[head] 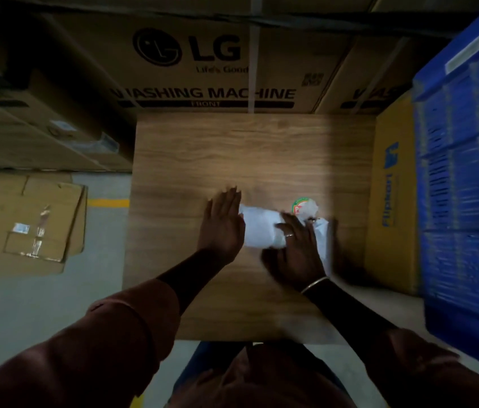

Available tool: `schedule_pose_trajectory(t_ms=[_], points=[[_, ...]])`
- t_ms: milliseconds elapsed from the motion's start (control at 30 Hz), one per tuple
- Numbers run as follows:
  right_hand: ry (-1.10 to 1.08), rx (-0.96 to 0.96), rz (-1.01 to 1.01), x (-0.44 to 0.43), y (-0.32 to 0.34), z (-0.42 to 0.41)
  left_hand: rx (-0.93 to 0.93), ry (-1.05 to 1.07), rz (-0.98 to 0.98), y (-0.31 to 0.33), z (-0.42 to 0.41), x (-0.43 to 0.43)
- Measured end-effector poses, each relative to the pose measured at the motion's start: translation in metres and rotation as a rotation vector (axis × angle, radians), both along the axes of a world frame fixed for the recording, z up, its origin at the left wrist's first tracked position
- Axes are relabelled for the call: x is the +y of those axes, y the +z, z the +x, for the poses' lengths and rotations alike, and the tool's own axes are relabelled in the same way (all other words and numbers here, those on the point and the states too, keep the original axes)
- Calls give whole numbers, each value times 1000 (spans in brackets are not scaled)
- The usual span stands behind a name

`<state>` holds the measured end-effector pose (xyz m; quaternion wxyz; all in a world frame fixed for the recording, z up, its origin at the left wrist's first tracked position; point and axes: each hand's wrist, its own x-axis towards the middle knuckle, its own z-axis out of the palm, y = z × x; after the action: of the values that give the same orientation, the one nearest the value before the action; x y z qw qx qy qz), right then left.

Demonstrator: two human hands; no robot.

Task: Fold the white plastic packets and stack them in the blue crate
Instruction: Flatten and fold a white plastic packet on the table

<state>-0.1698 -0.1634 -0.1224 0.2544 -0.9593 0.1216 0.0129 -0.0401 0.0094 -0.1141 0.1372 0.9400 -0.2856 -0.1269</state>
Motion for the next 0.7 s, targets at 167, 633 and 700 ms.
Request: schedule_pose_trajectory(t_ms=[167,633,700], points=[[-53,22,-83,13,-16,6,36,-45,-99,-25,-41,-15],[-36,164,-216,6,-65,20,54,-218,-250,-74,-28,-42],[-55,168,-205,6,-70,23,-2,-241,-251,-81,-27,-44]])
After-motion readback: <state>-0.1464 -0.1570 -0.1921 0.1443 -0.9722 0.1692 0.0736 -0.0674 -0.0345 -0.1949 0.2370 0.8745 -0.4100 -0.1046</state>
